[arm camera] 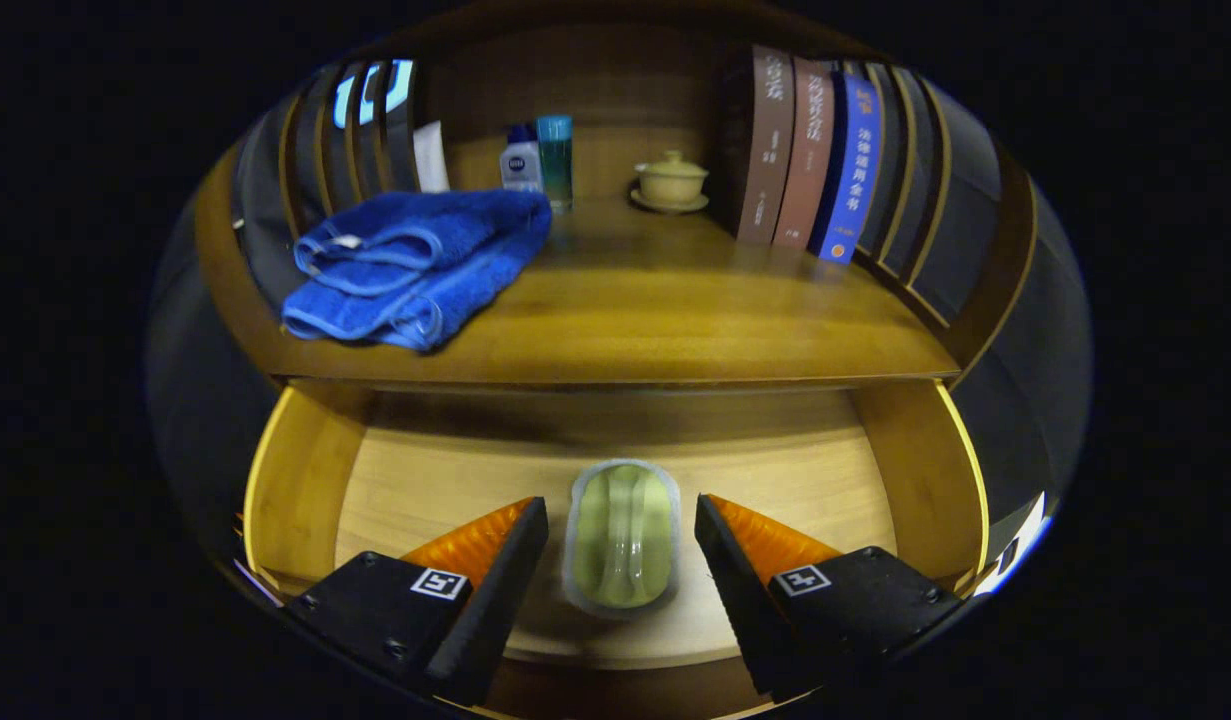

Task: Pull open the drawer, take out the items inside it, and place them on the countertop above the cabinet.

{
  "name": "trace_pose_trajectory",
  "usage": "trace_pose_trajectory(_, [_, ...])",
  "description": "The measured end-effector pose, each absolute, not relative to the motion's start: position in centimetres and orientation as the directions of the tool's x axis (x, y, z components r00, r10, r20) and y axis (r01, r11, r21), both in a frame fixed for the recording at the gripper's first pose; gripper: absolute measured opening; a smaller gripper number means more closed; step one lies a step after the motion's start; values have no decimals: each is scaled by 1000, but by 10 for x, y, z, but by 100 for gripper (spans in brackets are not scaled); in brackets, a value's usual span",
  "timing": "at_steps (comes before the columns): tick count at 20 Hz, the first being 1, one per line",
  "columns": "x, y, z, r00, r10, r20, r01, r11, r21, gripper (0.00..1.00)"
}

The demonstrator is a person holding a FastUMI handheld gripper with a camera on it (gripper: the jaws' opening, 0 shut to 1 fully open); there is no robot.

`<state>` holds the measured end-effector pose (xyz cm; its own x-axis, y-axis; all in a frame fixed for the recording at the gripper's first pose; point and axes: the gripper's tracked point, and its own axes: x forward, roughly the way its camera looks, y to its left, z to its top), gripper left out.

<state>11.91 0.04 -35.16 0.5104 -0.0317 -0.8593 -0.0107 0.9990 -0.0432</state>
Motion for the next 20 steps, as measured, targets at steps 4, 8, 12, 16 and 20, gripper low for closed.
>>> trace_pose_trajectory(4, [112,1,-376,404,-18,-915,16,1000,-13,90])
trace_pose_trajectory(8, [113,-1,-384,394,-15,-919,16,1000,-10,65])
trace_pose_trajectory(12, [114,-3,-379,422,-8,-907,26,1000,3,24])
trace_pose_trajectory(16, [111,-4,-378,433,-2,-901,23,1000,9,24])
trace_pose_trajectory(20, [97,-6,-359,481,0,-877,24,1000,13,24])
